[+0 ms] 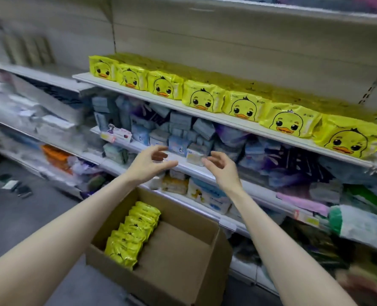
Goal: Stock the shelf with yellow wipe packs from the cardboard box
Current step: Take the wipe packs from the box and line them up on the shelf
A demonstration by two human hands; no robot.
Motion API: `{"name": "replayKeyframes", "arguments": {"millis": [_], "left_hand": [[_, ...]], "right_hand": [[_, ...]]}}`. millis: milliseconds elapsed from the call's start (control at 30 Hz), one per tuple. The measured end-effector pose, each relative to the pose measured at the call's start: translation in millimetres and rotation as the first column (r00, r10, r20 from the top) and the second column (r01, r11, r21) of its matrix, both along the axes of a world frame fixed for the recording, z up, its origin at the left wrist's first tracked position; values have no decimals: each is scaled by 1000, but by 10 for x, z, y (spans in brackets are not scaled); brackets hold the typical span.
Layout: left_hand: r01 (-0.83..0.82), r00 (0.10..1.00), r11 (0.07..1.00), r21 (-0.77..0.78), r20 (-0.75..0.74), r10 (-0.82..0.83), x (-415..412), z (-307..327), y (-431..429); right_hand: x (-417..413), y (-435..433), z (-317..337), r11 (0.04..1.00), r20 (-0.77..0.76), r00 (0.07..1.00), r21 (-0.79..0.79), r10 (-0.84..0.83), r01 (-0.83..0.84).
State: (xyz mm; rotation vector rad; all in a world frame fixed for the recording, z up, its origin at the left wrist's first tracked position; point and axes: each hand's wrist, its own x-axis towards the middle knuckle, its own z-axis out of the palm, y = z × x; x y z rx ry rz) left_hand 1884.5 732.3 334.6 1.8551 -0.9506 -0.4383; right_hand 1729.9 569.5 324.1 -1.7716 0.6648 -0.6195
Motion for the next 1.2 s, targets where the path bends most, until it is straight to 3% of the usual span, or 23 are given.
{"name": "replayKeyframes", "arguments": {"millis": [200,467,833,1200], "left_hand": [[15,990,995,95,-141,-1,935,-667,241],[77,925,942,326,-377,55,1912,-2011,465],[172,841,734,657,-486,237,2076,-3634,816],[216,741,633,743,-547,389,1972,-4454,893]], "right_hand": [[856,275,-672,989,-77,996,137,-52,62],[1719,745,-1955,912,-288,949,343,-126,225],[2022,1173,-3545,794,-543,839,498,-29,350],[1874,1469,-4387,669,-682,694,629,230,396]]}}
